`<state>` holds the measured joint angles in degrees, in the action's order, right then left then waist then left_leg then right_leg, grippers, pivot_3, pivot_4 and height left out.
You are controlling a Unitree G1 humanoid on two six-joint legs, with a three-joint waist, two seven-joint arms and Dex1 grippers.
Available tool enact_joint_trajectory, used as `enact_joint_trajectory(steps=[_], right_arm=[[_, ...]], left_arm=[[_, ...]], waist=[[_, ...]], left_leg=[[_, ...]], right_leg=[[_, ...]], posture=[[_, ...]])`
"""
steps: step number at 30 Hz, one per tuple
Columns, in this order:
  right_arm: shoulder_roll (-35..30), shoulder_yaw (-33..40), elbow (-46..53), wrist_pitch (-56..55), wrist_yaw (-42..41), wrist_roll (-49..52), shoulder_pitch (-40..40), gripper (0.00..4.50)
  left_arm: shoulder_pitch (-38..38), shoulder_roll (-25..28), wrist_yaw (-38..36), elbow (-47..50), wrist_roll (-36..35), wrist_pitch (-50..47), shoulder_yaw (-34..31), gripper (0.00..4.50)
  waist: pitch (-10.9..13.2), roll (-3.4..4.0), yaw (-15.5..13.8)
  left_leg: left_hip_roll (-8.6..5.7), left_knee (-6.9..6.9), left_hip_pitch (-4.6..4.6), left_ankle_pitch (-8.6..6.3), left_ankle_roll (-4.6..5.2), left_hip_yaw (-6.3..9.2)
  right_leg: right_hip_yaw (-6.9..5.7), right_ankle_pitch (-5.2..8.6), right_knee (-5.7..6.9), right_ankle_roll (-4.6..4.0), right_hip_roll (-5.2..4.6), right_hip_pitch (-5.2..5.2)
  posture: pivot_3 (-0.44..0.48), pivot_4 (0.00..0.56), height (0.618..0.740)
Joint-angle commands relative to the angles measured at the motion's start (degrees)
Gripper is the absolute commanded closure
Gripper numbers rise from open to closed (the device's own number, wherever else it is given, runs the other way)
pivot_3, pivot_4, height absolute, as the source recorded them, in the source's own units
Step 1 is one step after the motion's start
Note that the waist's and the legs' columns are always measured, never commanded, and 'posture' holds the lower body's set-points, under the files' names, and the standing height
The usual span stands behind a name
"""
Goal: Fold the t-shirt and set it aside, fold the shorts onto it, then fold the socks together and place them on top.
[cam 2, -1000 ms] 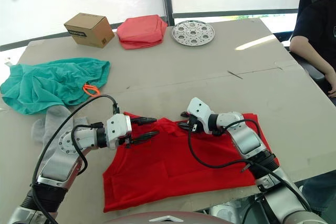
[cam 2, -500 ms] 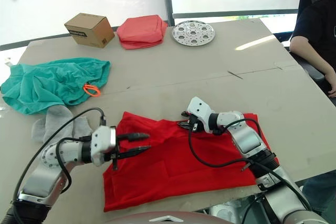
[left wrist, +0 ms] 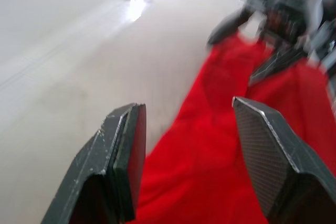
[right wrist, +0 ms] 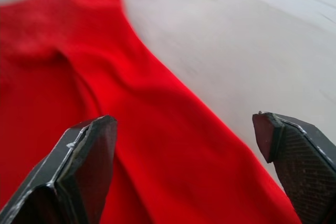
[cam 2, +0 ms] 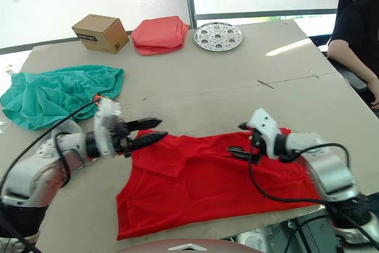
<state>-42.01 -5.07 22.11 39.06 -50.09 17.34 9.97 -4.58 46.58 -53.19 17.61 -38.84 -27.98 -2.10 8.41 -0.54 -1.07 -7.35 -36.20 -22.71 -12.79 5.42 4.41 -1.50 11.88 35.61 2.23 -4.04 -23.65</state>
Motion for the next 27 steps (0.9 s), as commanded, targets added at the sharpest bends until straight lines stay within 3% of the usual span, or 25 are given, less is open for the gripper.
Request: enact_joint_trajectory(steps=[1,6,8,11,16,20,25,27], right_arm=[[-6.7,2.32,0.22,1.05,-1.13,-2.23,0.27,0.05],[-10.15,3.1,-2.37,2.69,-1.78,-1.5,2.56,0.05],[-14.57,-1.77,-4.59,2.15,-3.84,-6.23,5.28,0.05],[-16.57,-3.03,-7.45,7.38,-7.93,-3.43,9.41,0.05],[-18.85,-4.62,-14.59,9.0,-11.38,-4.54,13.45,0.0],[-18.76,-7.1,-20.44,7.34,-13.41,-6.18,16.34,0.0],[-14.59,-14.09,-29.58,2.92,-15.36,-11.52,21.72,0.0],[-13.38,-14.82,-31.2,2.25,-15.41,-12.61,22.44,0.54]], left_arm=[[-3.43,1.97,-3.71,-2.43,5.96,4.43,0.95,1.61],[-6.0,4.47,-8.76,-5.78,12.03,8.4,3.28,1.61],[-9.32,5.14,-10.28,-9.38,13.33,7.67,3.7,1.61],[-12.88,6.62,-14.25,-12.28,12.22,3.49,4.31,1.61],[-16.81,6.1,-16.6,-15.79,15.27,4.47,6.24,0.11],[-18.95,6.51,-21.46,-16.32,16.33,3.03,9.67,0.11],[-24.05,6.17,-24.19,-26.16,27.49,12.1,17.15,0.11],[-24.81,6.44,-24.98,-29.27,30.19,15.31,18.25,0.0]], waist=[[0.04,-0.03,0.03],[0.05,-0.02,0.21],[0.12,0.07,0.11],[0.22,-0.09,-0.11],[0.27,-0.12,-0.16],[0.27,-0.12,-0.07],[0.25,-0.14,0.41],[0.16,-0.31,0.61]], left_leg=[[0.0,0.01,-0.01,0.0,0.0,0.0],[0.05,0.08,-0.03,0.0,0.01,0.02],[0.04,0.07,-0.07,-0.01,0.01,0.02],[0.04,0.04,-0.15,0.0,0.02,0.05],[0.04,0.05,-0.17,-0.01,0.03,0.06],[0.04,0.07,-0.2,-0.03,0.06,0.05],[0.04,0.07,-0.14,-0.03,0.05,0.05],[0.04,0.05,-0.11,-0.03,0.05,0.05]], right_leg=[[0.0,0.03,0.0,-0.02,0.0,-0.02],[-0.03,0.07,-0.06,0.02,-0.01,-0.04],[-0.04,0.06,-0.13,0.0,-0.02,-0.03],[-0.13,0.05,-0.21,0.0,-0.02,-0.04],[-0.15,-0.02,-0.25,-0.11,-0.03,-0.03],[-0.15,-0.09,-0.34,-0.19,-0.04,-0.02],[-0.15,-0.19,-0.28,-0.01,-0.02,-0.02],[-0.12,-0.19,-0.27,-0.01,-0.01,0.0]], posture=[[0.0,0.15,0.74],[0.0,0.15,0.74],[0.0,0.15,0.74],[0.0,0.15,0.74],[0.0,0.15,0.74],[0.0,0.15,0.74],[0.0,0.15,0.74],[0.0,0.15,0.74]])
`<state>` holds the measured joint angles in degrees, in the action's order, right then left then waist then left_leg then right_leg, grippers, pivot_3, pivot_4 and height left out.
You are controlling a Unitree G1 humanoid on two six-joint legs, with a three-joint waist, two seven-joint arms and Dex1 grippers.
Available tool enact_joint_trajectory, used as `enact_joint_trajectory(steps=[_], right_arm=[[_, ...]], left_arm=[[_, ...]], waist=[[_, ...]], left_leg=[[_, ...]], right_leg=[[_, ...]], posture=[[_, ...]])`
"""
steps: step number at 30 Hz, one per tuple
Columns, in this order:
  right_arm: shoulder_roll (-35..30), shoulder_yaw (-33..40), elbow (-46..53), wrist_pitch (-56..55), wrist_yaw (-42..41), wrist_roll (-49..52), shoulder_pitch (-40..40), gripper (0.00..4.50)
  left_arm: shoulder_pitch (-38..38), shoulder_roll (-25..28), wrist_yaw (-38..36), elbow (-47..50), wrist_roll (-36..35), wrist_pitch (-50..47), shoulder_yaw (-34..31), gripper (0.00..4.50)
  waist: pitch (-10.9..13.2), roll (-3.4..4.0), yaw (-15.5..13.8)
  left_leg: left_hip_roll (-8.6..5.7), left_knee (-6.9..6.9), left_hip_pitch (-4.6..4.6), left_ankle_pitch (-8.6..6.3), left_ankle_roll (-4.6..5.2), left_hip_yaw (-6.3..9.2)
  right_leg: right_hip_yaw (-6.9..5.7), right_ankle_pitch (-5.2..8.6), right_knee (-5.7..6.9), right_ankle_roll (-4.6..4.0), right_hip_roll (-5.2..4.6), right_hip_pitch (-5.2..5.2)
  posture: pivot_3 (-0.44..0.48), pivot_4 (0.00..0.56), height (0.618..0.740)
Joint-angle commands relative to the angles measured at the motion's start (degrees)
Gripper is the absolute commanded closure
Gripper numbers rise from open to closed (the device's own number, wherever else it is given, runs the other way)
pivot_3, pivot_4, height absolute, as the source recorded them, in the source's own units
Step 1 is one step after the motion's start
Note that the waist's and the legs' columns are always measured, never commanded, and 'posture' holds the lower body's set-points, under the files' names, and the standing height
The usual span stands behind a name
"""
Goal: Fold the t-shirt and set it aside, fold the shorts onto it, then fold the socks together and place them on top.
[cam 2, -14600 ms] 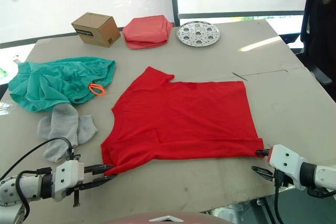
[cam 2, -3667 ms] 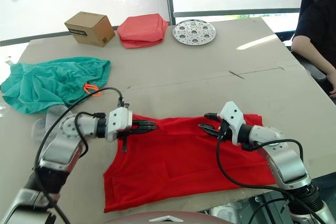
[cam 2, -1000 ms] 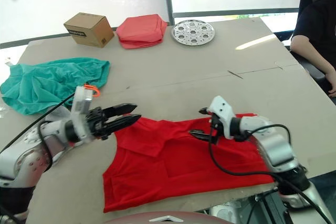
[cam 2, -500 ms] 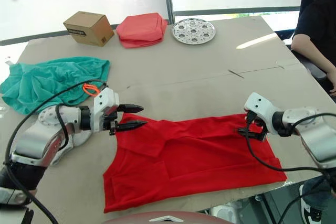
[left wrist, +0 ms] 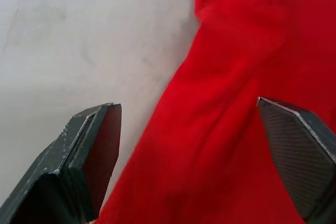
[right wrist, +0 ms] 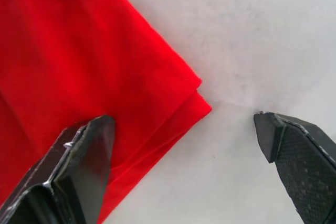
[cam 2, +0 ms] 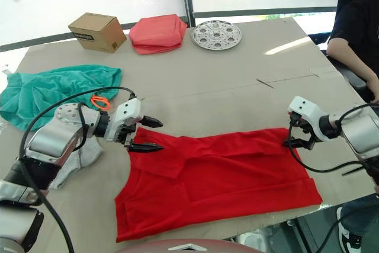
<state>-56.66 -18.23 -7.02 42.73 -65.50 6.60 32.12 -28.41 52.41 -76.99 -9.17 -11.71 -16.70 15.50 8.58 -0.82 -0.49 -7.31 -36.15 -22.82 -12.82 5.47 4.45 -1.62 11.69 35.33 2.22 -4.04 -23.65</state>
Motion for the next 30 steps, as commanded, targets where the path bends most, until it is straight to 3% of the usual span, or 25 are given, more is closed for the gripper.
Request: enact_joint_trajectory(steps=[1,3,5,6,8,10,14,17,22,30], right_arm=[[1.67,-2.0,-2.18,-1.76,-0.27,-2.32,0.52,0.73],[2.64,-2.32,-2.04,-1.68,-0.47,-2.97,0.89,1.62],[3.25,-2.26,-0.92,-1.39,-0.34,-3.17,-0.11,2.61],[2.75,-2.25,-0.05,-1.77,-0.37,-3.53,-1.0,2.8],[2.04,-1.01,2.29,-1.1,-0.19,-3.07,-2.56,3.96],[1.35,0.1,4.75,-0.13,-0.01,-2.74,-3.82,4.5],[0.21,2.92,9.92,2.38,1.59,-2.33,-5.4,4.5],[0.35,4.11,12.34,4.51,2.67,-1.8,-4.95,4.5],[0.32,2.49,9.24,2.05,3.55,-4.55,-0.9,4.5],[7.52,-6.17,-11.49,-10.97,3.38,-14.03,15.82,4.5]], left_arm=[[-1.2,1.33,-2.38,-4.43,4.66,6.34,1.44,0.0],[-1.72,2.53,-4.25,-8.57,7.61,11.27,2.66,0.0],[-1.98,2.71,-4.58,-12.2,9.16,14.48,2.71,0.74],[-2.01,2.44,-4.64,-12.86,9.21,14.97,2.54,0.95],[-1.6,1.63,-5.17,-12.19,7.93,14.08,1.85,2.13],[-0.78,1.37,-6.21,-10.74,6.6,12.99,1.25,2.88],[1.33,1.5,-7.01,-7.93,5.12,10.46,-0.08,4.42],[4.76,2.05,-6.98,-3.18,2.86,6.18,-1.94,4.42],[17.27,3.36,-2.24,9.88,-3.44,-4.43,-9.02,4.42],[38.8,-3.53,15.83,33.37,-16.16,-24.32,-25.93,4.42]], waist=[[-0.05,-0.08,0.04],[-0.15,-0.24,0.08],[-0.18,-0.24,0.24],[-0.23,-0.27,0.39],[-0.31,-0.28,0.79],[-0.31,-0.27,0.98],[-0.29,-0.15,0.85],[-0.21,0.02,0.73],[-0.2,0.37,1.2],[-0.09,0.46,1.32]], left_leg=[[0.0,-0.02,0.01,0.0,0.0,0.0],[0.0,-0.03,0.02,0.0,0.0,0.0],[0.0,-0.03,0.06,0.0,0.0,0.0],[0.0,-0.03,0.09,0.0,0.0,0.0],[0.0,-0.03,0.13,0.0,0.0,0.0],[0.0,-0.03,0.14,0.0,0.0,0.0],[0.0,-0.03,0.13,0.0,0.0,0.0],[0.0,-0.02,0.1,-0.02,0.03,0.0],[0.0,0.05,0.08,-0.05,0.08,-0.01],[-0.01,0.05,0.09,-0.05,0.08,-0.03]], right_leg=[[0.0,0.0,0.0,0.0,0.0,0.0],[0.0,-0.02,0.03,0.02,0.0,0.0],[0.02,-0.03,0.08,0.03,0.01,0.0],[0.02,-0.03,0.1,0.03,0.01,0.0],[0.03,-0.03,0.17,0.04,0.02,0.0],[0.04,0.02,0.2,0.12,0.01,0.0],[0.04,0.01,0.2,0.1,0.01,0.0],[0.04,-0.03,0.19,0.04,0.01,-0.03],[0.08,-0.03,0.08,0.04,0.0,-0.05],[0.09,-0.03,0.06,0.05,0.0,-0.02]], posture=[[0.0,0.15,0.74],[0.0,0.15,0.74],[0.0,0.15,0.74],[0.0,0.15,0.74],[0.0,0.15,0.74],[0.0,0.15,0.74],[0.0,0.15,0.74],[0.0,0.15,0.74],[0.0,0.15,0.74],[0.0,0.15,0.74]])
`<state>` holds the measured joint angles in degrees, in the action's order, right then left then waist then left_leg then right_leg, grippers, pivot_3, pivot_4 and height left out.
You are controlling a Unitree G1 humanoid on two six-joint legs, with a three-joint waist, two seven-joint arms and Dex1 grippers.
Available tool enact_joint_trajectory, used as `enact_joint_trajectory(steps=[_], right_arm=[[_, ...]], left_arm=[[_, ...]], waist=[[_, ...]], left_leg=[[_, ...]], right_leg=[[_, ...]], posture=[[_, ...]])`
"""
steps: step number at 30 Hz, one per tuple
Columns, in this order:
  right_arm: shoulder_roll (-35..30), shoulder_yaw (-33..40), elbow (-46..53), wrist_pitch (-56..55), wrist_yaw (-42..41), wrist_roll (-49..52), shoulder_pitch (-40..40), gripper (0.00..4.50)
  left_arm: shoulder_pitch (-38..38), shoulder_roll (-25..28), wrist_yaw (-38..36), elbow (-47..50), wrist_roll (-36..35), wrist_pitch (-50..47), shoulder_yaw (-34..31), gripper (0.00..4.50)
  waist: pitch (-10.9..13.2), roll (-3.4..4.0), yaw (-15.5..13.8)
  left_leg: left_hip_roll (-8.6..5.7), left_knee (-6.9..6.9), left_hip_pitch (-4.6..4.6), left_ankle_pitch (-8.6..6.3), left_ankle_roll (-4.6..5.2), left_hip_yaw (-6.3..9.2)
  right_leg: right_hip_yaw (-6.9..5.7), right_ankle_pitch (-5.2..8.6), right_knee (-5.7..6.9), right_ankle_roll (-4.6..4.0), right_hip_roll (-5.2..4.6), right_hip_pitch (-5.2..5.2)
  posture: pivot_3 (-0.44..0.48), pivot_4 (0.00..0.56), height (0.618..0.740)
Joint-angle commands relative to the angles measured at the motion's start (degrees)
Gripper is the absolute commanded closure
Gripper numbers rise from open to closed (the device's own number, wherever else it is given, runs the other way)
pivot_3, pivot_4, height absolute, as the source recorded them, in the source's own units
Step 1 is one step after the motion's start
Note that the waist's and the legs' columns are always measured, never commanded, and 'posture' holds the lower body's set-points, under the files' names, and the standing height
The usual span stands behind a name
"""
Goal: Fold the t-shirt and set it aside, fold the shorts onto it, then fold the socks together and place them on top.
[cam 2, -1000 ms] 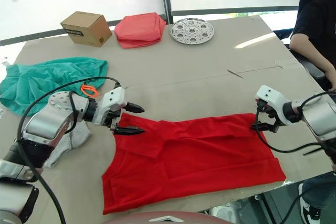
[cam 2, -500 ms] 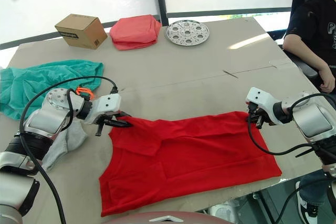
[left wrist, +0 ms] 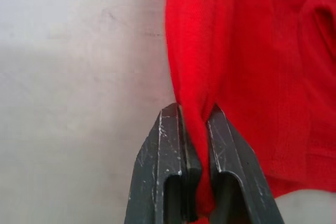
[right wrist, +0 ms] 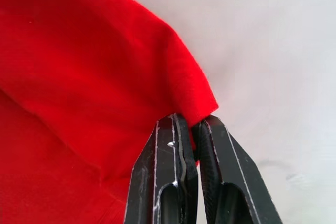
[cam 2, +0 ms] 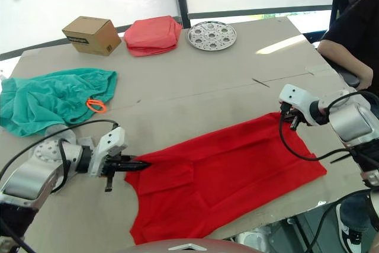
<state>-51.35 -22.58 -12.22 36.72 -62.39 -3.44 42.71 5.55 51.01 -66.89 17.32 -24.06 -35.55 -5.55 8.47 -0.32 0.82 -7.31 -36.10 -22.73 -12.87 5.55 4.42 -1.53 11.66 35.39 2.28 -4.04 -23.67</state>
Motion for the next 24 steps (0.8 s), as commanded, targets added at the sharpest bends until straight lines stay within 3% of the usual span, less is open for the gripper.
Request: enact_joint_trajectory(steps=[1,8,12,16,24], right_arm=[[4.17,-3.12,-10.15,-7.18,0.72,-5.55,7.87,4.5],[18.66,-7.79,-38.19,-23.24,5.49,-13.04,24.13,4.5],[29.9,-8.63,-53.51,-32.35,15.08,-17.06,32.92,4.5],[37.57,-7.8,-60.06,-36.88,21.11,-19.06,36.19,4.5],[46.63,-6.52,-64.07,-41.58,28.4,-21.48,38.45,4.5]], left_arm=[[7.37,-3.53,7.94,9.25,-4.54,-6.71,-6.35,4.42],[18.36,-13.88,21.73,20.78,-8.1,-11.49,-9.47,4.42],[26.18,-23.66,30.5,27.18,-9.33,-10.59,-8.52,4.42],[35.03,-29.66,35.63,31.17,-7.91,-7.58,-7.81,4.42],[48.1,-33.63,37.6,34.26,-8.54,-0.72,-10.45,4.42]], waist=[[0.02,-0.05,-0.12],[0.03,-0.06,-0.55],[0.01,-0.04,-0.18],[-0.04,-0.12,-0.18],[0.03,-0.03,0.07]], left_leg=[[0.0,-0.02,0.0,0.0,0.0,0.0],[-0.01,-0.04,0.02,0.2,-0.33,-0.01],[-0.04,-0.02,0.05,0.22,-0.38,-0.03],[-0.07,0.21,0.25,0.25,-0.43,-0.09],[-0.07,0.55,0.36,0.19,-0.32,-0.05]], right_leg=[[0.0,0.0,0.0,0.0,0.01,0.0],[-0.01,-0.03,0.04,-0.05,0.02,0.02],[0.07,-0.04,0.04,-0.07,0.06,0.02],[0.21,-0.02,0.2,-0.12,0.06,0.01],[0.32,0.17,0.22,-0.38,0.14,-0.03]], posture=[[0.0,0.15,0.74],[0.0,0.15,0.74],[0.0,0.15,0.74],[0.0,0.15,0.74],[0.0,0.15,0.74]])
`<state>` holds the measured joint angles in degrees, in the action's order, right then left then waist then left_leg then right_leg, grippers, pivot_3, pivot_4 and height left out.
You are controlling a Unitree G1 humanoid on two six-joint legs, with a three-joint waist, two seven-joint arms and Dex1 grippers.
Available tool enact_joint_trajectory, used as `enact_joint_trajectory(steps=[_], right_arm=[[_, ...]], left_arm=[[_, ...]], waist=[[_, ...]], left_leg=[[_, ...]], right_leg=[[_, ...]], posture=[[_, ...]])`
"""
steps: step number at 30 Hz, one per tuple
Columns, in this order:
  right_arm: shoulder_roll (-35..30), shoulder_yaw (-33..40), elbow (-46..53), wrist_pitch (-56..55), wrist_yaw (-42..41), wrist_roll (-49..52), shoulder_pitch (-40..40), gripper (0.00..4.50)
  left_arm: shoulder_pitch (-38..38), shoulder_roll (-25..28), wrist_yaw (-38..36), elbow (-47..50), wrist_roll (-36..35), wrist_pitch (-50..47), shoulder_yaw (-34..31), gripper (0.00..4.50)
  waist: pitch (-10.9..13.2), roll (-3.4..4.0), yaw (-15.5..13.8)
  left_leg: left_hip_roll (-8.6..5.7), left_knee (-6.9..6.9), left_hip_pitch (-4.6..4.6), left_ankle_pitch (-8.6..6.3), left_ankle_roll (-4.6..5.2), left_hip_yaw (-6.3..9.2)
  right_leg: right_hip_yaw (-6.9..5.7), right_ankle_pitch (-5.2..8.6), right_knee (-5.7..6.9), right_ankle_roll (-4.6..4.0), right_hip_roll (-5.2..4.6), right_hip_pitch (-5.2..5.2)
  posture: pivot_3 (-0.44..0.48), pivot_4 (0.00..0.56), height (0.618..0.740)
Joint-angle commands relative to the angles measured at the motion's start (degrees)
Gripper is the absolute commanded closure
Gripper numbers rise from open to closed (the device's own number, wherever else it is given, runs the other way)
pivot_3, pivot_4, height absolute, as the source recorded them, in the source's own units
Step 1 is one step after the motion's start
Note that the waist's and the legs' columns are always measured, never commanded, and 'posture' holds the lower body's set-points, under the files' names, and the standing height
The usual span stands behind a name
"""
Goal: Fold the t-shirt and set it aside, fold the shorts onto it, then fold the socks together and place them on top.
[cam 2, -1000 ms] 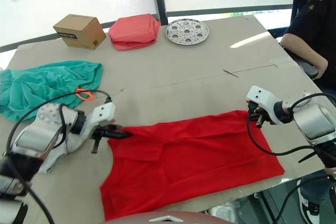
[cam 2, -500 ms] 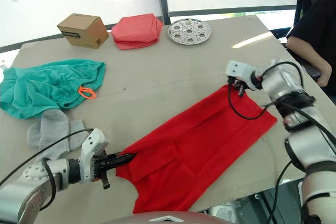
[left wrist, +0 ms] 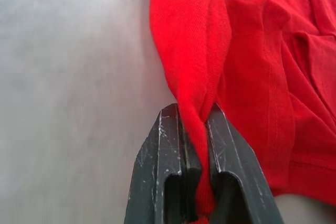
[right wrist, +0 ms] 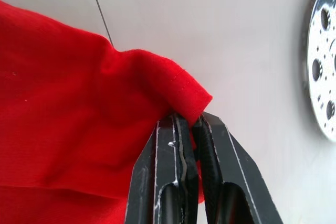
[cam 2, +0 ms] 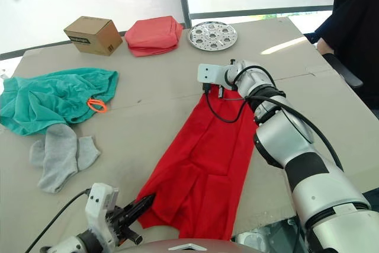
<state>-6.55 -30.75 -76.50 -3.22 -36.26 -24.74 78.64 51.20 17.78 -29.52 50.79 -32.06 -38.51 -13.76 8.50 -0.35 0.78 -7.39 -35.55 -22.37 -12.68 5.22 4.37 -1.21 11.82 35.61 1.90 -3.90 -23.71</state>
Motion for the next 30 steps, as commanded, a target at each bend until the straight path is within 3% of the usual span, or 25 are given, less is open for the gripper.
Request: enact_joint_trajectory(steps=[1,5,9,12,13,17,19,20,22,25,27,30], right_arm=[[2.71,1.96,-0.06,-1.74,2.71,-0.23,2.48,4.5],[5.23,2.4,-0.26,-3.41,3.13,-0.49,1.97,4.5],[4.98,3.93,-0.02,-4.97,2.01,0.25,0.32,4.5],[2.49,6.6,0.83,-5.61,2.4,1.97,-1.19,3.51],[1.31,7.7,1.44,-5.88,2.23,2.63,-1.82,2.9],[-3.23,16.93,7.55,-2.34,-2.18,11.09,-5.35,1.64],[-5.17,21.72,19.23,3.88,-7.17,17.45,-11.06,0.71],[-6.04,23.94,27.46,8.54,-8.99,20.74,-14.84,0.67],[-6.98,28.02,45.4,20.35,-8.24,25.98,-23.42,0.67],[-6.51,32.59,71.22,37.11,-1.24,29.43,-37.37,0.67],[-5.8,34.46,81.21,44.83,2.74,30.38,-42.6,0.67],[-4.16,36.6,87.35,52.05,9.52,30.23,-46.91,0.67]], left_arm=[[3.1,-0.56,0.06,0.15,-0.82,2.9,-2.7,4.42],[8.56,-0.14,-1.18,1.18,0.8,5.87,-0.45,4.42],[9.1,-0.25,-2.03,0.49,0.98,9.15,1.53,4.42],[6.36,0.07,-2.7,-1.08,-0.58,10.18,1.01,3.39],[4.81,0.47,-3.01,-1.96,-0.63,10.68,0.59,2.93],[-3.83,4.97,-7.38,-5.12,-11.58,8.76,-6.15,1.66],[-6.98,11.55,-13.02,-8.55,-15.41,5.61,-8.56,0.7],[-8.83,15.23,-16.04,-10.49,-17.24,4.0,-9.63,0.34],[-16.16,21.33,-19.28,-15.93,-20.56,0.42,-10.34,0.34],[-32.31,28.67,-22.51,-24.55,-20.68,-4.16,-5.48,0.34],[-40.11,29.69,-22.66,-28.35,-20.23,-6.49,-2.2,0.34],[-49.36,30.26,-24.41,-34.64,-14.64,-5.26,3.74,0.34]], waist=[[0.01,0.0,0.17],[0.03,-0.04,0.35],[0.16,0.05,0.11],[0.3,-0.07,-0.13],[0.31,-0.06,-0.14],[0.39,-0.19,-0.43],[0.32,-0.28,0.01],[0.26,-0.34,0.19],[0.18,-0.44,0.06],[0.13,-0.33,-1.45],[0.13,-0.32,-1.45],[0.1,-0.34,-0.71]], left_leg=[[0.0,0.04,0.04,0.01,-0.01,0.0],[0.0,0.38,0.29,0.05,-0.08,-0.01],[0.0,0.44,0.31,0.06,-0.1,0.0],[0.0,0.43,0.31,0.05,-0.09,0.0],[0.0,0.4,0.31,0.05,-0.09,0.0],[0.0,0.34,0.3,0.1,-0.16,0.04],[0.01,0.31,0.31,0.15,-0.24,0.1],[0.02,0.31,0.32,0.17,-0.27,0.1],[0.02,0.39,0.37,0.26,-0.41,0.1],[0.03,0.45,0.37,0.18,-0.27,0.23],[0.05,0.42,0.35,0.19,-0.31,0.33],[0.0,0.42,0.43,0.27,-0.44,0.03]], right_leg=[[0.04,0.01,0.0,-0.02,0.03,0.0],[0.17,0.17,0.04,-0.27,0.09,0.02],[0.17,0.2,0.04,-0.29,0.09,0.01],[0.17,0.2,0.05,-0.27,0.1,0.02],[0.16,0.21,0.06,-0.25,0.08,0.04],[0.08,0.25,0.13,-0.18,0.07,0.05],[0.02,0.19,0.19,-0.29,0.09,0.05],[0.03,0.18,0.2,-0.29,0.1,0.03],[0.09,0.19,0.21,-0.31,0.11,0.04],[-0.01,0.19,0.26,-0.31,0.14,0.04],[-0.1,0.17,0.3,-0.29,0.2,0.02],[0.3,0.16,0.24,-0.28,0.2,0.01]], posture=[[0.0,0.15,0.74],[0.0,0.15,0.74],[0.0,0.15,0.74],[0.0,0.15,0.74],[0.0,0.15,0.74],[0.0,0.15,0.74],[0.0,0.15,0.74],[0.0,0.15,0.74],[0.0,0.15,0.74],[0.0,0.15,0.74],[0.0,0.15,0.74],[0.0,0.15,0.74]])
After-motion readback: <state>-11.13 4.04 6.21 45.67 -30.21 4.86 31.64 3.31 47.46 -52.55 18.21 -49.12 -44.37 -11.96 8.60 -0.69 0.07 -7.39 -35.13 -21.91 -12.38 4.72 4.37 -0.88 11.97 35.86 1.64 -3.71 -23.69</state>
